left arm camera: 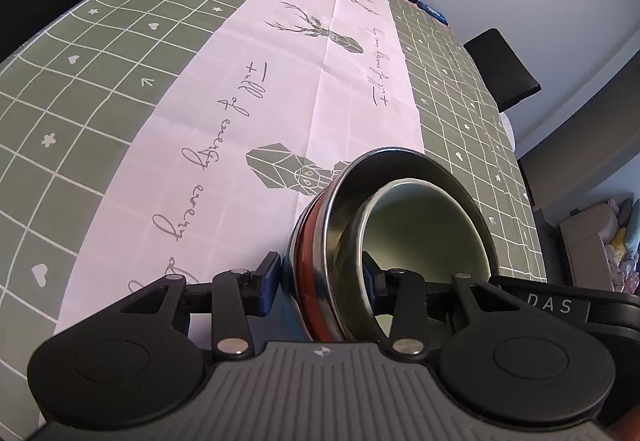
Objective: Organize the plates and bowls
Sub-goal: 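Carry the bowl stack with both tools onto the flowered glass plate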
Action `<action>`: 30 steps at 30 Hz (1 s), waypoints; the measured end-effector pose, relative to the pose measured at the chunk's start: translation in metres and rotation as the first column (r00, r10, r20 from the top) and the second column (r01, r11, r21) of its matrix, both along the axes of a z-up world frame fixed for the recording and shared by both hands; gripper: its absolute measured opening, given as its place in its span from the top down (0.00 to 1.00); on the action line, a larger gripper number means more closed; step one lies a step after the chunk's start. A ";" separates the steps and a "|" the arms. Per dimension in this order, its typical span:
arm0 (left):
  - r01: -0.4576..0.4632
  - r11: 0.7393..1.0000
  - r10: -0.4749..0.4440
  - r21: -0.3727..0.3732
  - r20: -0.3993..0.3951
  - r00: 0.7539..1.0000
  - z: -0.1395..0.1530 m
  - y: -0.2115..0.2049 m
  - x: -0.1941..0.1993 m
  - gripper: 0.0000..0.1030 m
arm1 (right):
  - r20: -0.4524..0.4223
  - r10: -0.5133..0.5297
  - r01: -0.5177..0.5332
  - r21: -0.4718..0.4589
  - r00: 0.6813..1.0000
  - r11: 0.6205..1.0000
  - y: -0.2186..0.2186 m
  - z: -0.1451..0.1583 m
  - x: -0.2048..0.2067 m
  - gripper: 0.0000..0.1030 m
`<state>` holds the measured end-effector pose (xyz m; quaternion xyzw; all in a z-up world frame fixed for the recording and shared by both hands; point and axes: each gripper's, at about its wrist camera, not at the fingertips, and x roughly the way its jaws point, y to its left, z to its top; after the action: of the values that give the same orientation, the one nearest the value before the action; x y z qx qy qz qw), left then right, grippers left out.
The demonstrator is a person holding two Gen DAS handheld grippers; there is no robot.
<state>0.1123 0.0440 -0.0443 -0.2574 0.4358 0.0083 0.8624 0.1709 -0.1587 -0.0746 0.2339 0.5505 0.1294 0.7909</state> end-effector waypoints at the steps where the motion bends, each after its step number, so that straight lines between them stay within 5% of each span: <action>1: -0.001 1.000 0.001 0.000 -0.001 1.000 0.002 0.001 0.000 0.56 | -0.001 -0.002 0.002 0.002 1.000 1.000 0.000 0.001 0.000 0.61; 14: 0.033 0.999 -0.033 -0.009 0.013 0.999 0.026 -0.016 -0.006 0.56 | 0.046 -0.009 0.009 -0.015 0.999 1.000 -0.016 0.029 -0.014 0.61; 30: 0.194 0.981 -0.194 -0.031 -0.013 0.981 0.039 -0.093 -0.019 0.55 | 0.045 -0.084 0.086 -0.059 0.996 0.995 -0.097 0.049 -0.053 0.62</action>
<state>0.0932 -0.0486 -0.0052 -0.2264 0.4657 -0.0801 0.8518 0.1181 -0.2559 -0.0259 0.2300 0.5269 0.0838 0.8139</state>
